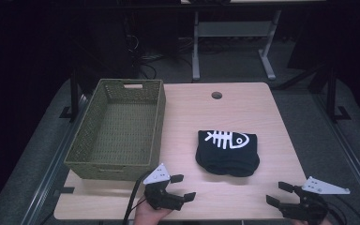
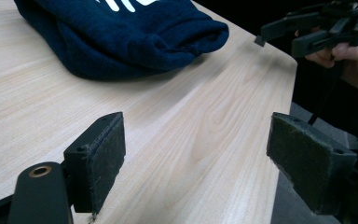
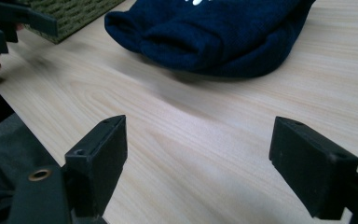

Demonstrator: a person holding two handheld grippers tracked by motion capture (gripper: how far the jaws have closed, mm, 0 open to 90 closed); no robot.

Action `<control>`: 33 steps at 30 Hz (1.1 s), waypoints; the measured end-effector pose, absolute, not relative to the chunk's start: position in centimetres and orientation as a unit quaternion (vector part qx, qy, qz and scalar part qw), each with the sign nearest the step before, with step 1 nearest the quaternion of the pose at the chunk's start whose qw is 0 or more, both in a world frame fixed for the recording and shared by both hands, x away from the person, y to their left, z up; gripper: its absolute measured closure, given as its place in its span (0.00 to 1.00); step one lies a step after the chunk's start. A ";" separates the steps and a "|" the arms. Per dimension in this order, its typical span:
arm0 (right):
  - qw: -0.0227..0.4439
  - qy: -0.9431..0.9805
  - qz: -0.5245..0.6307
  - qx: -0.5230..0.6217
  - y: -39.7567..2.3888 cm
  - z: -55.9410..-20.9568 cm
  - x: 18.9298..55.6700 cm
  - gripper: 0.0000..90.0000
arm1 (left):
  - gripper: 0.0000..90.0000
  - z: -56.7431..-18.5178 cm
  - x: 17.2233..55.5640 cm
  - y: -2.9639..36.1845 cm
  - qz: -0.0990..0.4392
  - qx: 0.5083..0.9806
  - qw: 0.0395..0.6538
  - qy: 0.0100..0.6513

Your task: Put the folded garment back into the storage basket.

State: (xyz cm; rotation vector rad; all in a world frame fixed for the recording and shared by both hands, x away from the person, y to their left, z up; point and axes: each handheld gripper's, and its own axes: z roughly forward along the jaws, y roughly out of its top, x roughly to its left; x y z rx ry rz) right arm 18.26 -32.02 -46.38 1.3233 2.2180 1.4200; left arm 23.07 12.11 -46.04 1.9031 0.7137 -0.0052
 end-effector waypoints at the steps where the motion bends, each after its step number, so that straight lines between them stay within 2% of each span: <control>1: 0.093 0.747 0.483 0.447 -32.0 -46.3 18.4 0.21 | 0.21 -46.0 23.0 12.0 -0.003 0.795 0.527 0.299; 17: 0.085 0.749 0.487 0.441 -32.8 -44.5 20.7 0.20 | 0.21 -45.0 25.5 10.2 -0.004 0.786 0.533 0.313; 33: 0.080 0.764 0.466 0.440 -31.2 -42.9 26.6 0.19 | 0.21 -45.0 29.3 7.1 0.017 0.778 0.520 0.353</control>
